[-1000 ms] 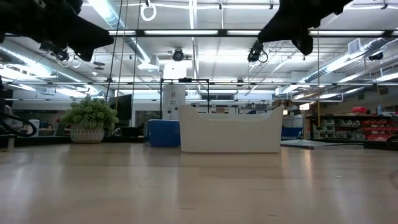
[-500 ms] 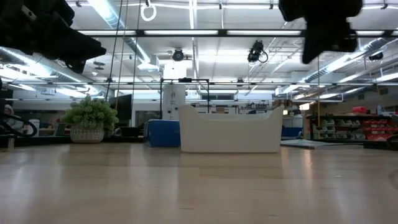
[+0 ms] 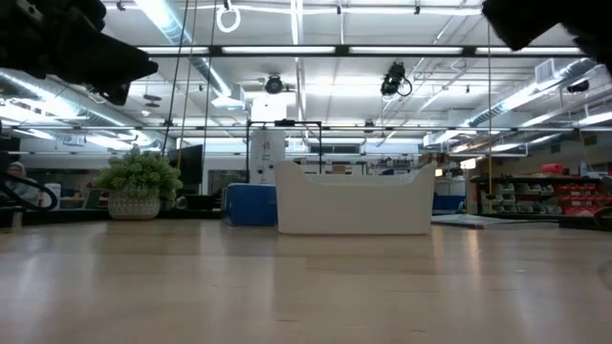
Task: Pick and place USB-C Cables
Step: Put the black charger cable into the white bin
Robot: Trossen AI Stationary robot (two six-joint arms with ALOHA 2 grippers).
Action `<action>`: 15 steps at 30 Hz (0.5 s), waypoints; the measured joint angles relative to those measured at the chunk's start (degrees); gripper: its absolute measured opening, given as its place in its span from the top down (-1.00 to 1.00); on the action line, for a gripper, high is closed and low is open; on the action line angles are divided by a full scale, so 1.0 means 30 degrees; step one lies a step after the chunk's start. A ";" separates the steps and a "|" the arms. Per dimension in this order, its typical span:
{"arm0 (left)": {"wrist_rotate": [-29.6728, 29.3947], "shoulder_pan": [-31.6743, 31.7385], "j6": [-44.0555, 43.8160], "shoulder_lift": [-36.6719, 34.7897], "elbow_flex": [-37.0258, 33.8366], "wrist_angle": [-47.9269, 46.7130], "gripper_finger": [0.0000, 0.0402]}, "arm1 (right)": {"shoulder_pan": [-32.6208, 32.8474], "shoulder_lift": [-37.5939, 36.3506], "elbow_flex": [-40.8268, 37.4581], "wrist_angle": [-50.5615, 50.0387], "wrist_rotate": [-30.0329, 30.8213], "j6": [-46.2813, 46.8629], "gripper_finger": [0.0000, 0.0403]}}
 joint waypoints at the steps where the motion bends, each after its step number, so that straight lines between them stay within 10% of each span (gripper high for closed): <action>1: -0.0156 -0.0094 0.0257 0.0000 0.0000 0.0090 0.47 | 0.0303 -0.0026 0.0000 0.0048 0.0040 0.0485 0.97; 15: -0.0668 -0.0302 0.2181 0.0029 0.0004 0.0341 0.47 | 0.4023 -0.0038 -0.0168 -0.0261 0.0466 0.5753 0.76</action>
